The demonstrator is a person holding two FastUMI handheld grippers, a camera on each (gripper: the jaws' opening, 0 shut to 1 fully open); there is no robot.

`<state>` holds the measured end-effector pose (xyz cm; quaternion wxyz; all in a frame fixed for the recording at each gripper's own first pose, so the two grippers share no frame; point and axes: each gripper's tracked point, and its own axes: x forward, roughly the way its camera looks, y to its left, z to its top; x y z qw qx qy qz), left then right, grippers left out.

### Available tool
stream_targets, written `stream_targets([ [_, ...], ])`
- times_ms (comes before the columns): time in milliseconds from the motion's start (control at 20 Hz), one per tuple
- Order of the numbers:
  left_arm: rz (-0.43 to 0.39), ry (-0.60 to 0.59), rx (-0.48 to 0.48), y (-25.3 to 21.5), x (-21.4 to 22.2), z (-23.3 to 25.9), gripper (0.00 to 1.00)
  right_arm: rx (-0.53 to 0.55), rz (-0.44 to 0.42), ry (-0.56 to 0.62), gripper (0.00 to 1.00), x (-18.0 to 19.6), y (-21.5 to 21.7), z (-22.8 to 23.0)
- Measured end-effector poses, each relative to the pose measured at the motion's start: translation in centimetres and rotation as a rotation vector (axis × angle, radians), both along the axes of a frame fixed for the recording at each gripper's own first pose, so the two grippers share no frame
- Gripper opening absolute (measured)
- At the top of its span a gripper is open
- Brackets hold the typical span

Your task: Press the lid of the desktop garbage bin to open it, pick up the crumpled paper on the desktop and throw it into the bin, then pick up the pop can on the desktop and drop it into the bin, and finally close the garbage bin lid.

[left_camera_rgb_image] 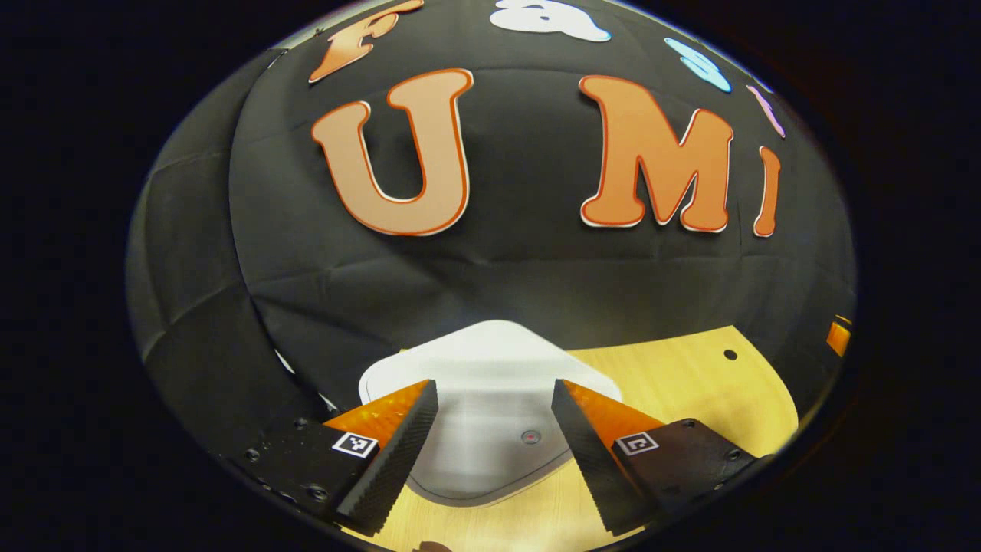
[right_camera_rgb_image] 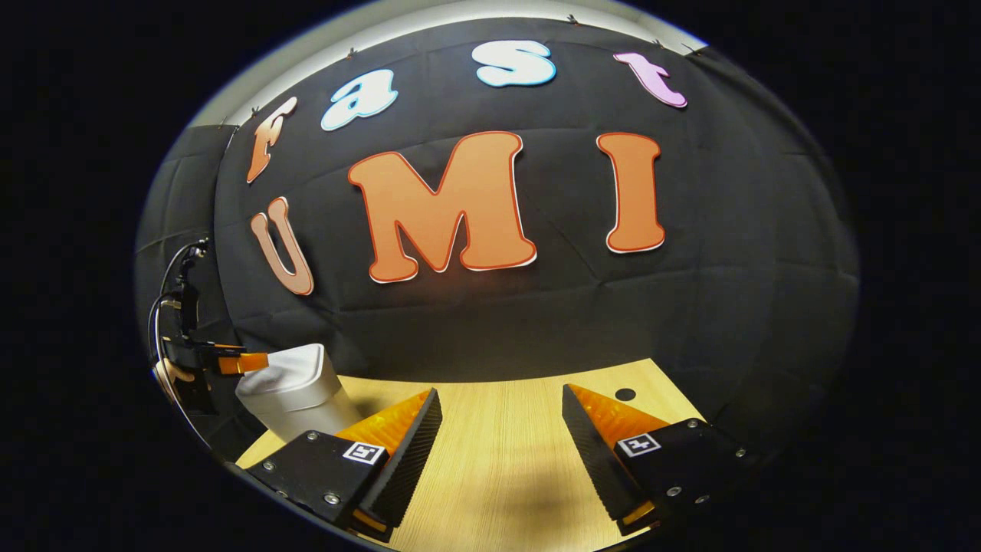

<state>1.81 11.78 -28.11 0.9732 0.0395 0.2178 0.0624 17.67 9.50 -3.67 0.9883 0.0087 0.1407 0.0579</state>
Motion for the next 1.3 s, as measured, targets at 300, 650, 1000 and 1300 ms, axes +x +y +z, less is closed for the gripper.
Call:
stream_targets([
  [300, -0.062, -0.111, -0.015, -3.7, -0.9, 2.1, 1.00, -0.028, -0.006, -0.028, 1.00, -0.5, 0.3, 0.5],
  [650, -0.079, -0.263, -0.008, -5.6, -2.3, 3.1, 0.95, -0.039, -0.030, -0.065, 0.94, -1.5, 0.0, 0.7],
  [1000, -0.093, -0.288, -0.042, -6.7, -3.4, 2.0, 0.95, -0.094, -0.049, -0.126, 0.94, -2.6, 0.1, 0.0],
  [1300, -0.129, -0.290, -0.037, -7.6, -3.2, 2.1, 0.95, -0.073, -0.063, -0.121, 0.94, -2.8, 0.3, 0.0],
])
